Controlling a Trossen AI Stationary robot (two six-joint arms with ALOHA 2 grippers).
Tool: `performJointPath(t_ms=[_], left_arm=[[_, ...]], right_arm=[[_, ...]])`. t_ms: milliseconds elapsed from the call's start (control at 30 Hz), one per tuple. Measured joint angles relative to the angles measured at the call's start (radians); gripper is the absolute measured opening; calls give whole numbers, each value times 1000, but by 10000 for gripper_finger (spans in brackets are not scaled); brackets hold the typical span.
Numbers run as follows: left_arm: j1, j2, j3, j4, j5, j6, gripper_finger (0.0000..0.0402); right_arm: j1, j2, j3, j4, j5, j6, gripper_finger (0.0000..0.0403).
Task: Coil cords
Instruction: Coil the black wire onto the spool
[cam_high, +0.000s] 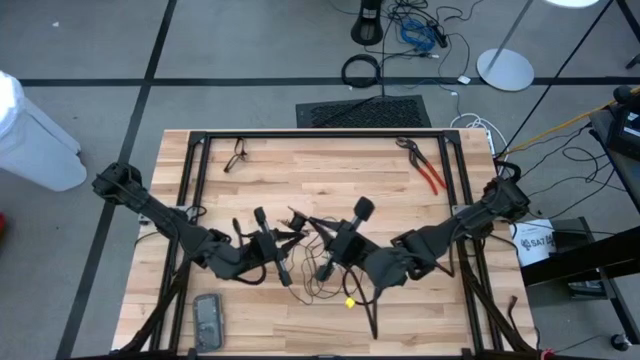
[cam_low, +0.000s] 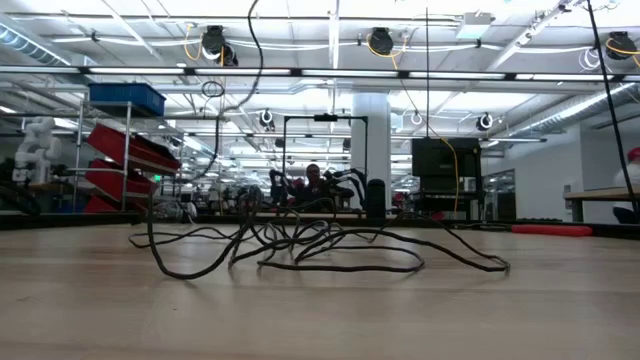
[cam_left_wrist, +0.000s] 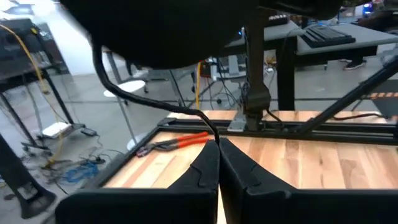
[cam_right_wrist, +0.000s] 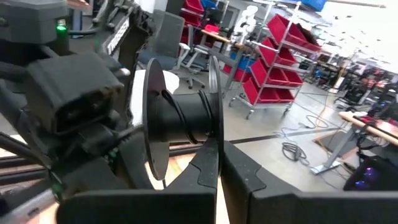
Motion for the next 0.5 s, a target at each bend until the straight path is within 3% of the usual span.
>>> performJointPath(t_ms=[267,500], left_arm=[[41,4,1,-32,154,-87,2],[42,4,1,-30,188,-89,2]], right_arm=[[-37,22,0,-3,-4,-2,0],[-58,50,0,-2,-6,-2,0]])
